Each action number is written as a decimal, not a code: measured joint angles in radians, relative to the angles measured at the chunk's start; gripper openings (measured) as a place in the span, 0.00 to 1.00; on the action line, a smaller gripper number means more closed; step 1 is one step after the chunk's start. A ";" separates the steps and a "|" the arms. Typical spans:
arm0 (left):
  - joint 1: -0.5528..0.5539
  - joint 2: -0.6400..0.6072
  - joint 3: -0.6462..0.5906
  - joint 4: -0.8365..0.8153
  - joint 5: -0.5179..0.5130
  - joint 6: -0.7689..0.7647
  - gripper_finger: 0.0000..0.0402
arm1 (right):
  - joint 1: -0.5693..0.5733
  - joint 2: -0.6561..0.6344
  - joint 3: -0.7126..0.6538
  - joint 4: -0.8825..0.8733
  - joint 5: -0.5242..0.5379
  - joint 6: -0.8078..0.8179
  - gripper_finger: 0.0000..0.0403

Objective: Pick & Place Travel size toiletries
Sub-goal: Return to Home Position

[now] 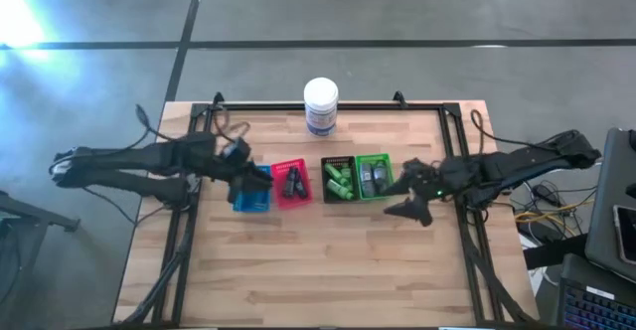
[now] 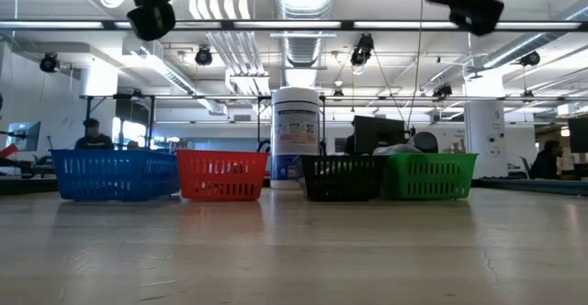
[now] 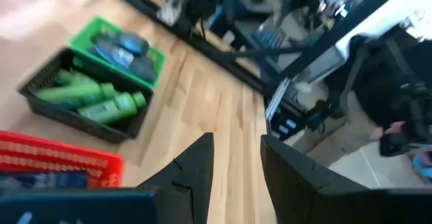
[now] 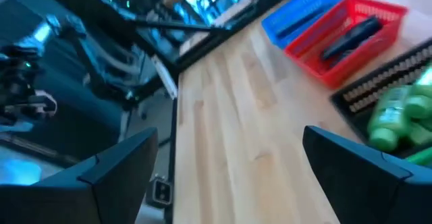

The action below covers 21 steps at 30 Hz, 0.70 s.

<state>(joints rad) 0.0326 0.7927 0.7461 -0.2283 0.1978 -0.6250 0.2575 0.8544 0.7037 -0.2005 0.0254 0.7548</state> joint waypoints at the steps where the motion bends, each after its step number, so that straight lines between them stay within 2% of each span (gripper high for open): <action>1: 0.022 -0.033 -0.015 0.000 0.015 0.008 0.31 | -0.007 -0.041 -0.044 0.023 0.005 0.002 0.90; 5: 0.106 -0.153 -0.068 -0.005 0.090 0.034 0.31 | -0.027 -0.189 -0.214 0.193 -0.003 0.019 0.90; 8: 0.154 -0.232 -0.106 -0.005 0.121 0.059 0.31 | -0.031 -0.267 -0.338 0.407 0.005 -0.004 0.90; 12: 0.202 -0.313 -0.148 -0.008 0.124 0.108 0.31 | -0.029 -0.313 -0.486 0.740 -0.001 -0.060 0.90; 14: 0.220 -0.341 -0.163 -0.009 0.123 0.134 0.31 | -0.030 -0.317 -0.543 0.853 0.004 -0.086 0.90; 17: 0.240 -0.380 -0.187 -0.018 0.119 0.173 0.31 | -0.029 -0.318 -0.604 0.933 0.000 -0.116 0.90; 21: 0.257 -0.424 -0.197 -0.076 0.117 0.181 0.31 | -0.029 -0.317 -0.658 0.940 0.004 -0.094 0.90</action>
<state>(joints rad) 0.2900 0.3686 0.5488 -0.3041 0.3152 -0.4438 0.2283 0.5369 0.0458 0.7399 0.0292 0.6607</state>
